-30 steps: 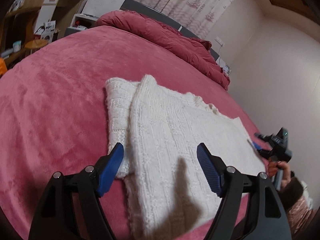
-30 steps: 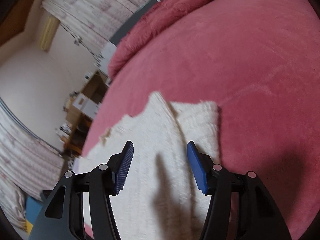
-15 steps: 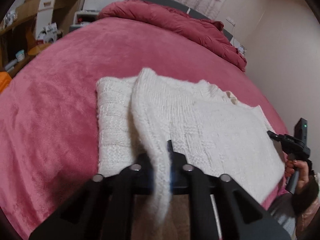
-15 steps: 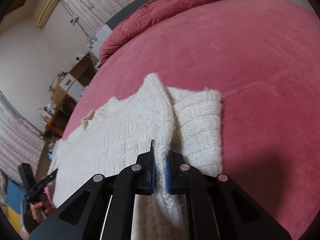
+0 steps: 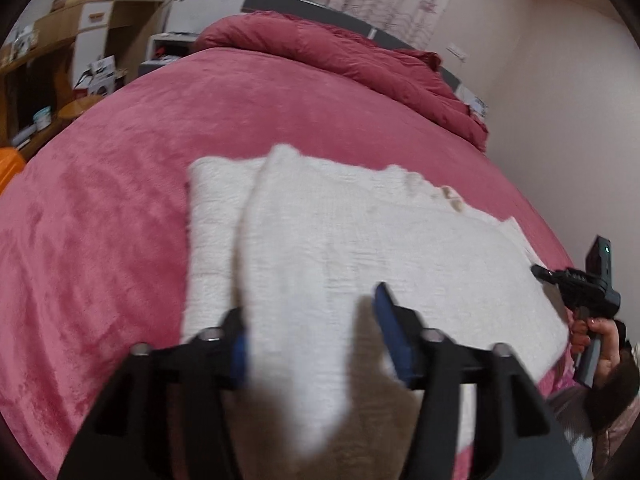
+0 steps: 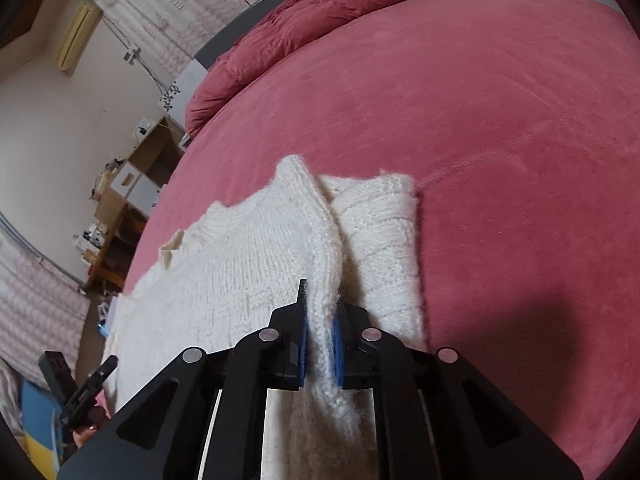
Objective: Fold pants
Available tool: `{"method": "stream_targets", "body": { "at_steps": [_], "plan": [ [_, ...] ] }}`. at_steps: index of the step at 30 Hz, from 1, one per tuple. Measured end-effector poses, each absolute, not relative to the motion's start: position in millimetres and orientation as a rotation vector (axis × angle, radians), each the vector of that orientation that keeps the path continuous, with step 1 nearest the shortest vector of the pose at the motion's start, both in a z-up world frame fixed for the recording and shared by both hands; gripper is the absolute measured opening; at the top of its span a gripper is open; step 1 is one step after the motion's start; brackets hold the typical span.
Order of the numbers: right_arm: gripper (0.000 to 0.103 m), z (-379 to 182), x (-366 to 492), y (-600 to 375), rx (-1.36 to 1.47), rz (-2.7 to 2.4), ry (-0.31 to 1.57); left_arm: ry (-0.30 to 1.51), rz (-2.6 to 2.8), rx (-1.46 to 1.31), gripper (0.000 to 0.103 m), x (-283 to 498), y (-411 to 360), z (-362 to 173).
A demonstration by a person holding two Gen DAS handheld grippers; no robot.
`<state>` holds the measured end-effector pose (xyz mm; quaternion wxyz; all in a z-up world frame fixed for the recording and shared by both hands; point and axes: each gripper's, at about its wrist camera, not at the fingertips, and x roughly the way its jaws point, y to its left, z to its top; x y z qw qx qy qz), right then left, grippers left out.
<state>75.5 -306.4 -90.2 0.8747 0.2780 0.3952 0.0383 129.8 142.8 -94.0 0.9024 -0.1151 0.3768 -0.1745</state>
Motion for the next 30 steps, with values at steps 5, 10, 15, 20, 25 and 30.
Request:
{"method": "stream_targets", "body": {
  "at_steps": [5,10,15,20,25,30],
  "plan": [
    [0.008,-84.6,79.1,-302.7,0.556,0.097,0.815,0.785,-0.36,-0.18,0.067,140.8,130.7,-81.9],
    [0.026,-78.4,89.3,-309.4,0.611,0.114,0.778,0.849,-0.336,-0.217,0.067,170.3,131.8,-78.3],
    [0.026,-81.6,105.0,-304.8,0.593,0.125,0.806,0.857,-0.304,-0.19,0.067,185.4,123.3,-81.0],
    [0.026,-88.2,114.1,-299.4,0.566,0.094,0.837,0.85,-0.266,-0.155,0.067,187.3,116.3,-88.8],
    [0.01,-86.8,113.5,-288.5,0.491,0.073,0.83,0.835,-0.234,-0.116,0.047,186.1,114.1,-93.2],
    [0.007,-82.7,105.0,-302.3,0.564,0.045,0.773,0.83,-0.206,-0.148,0.012,184.1,124.3,-91.4]
  ]
}}
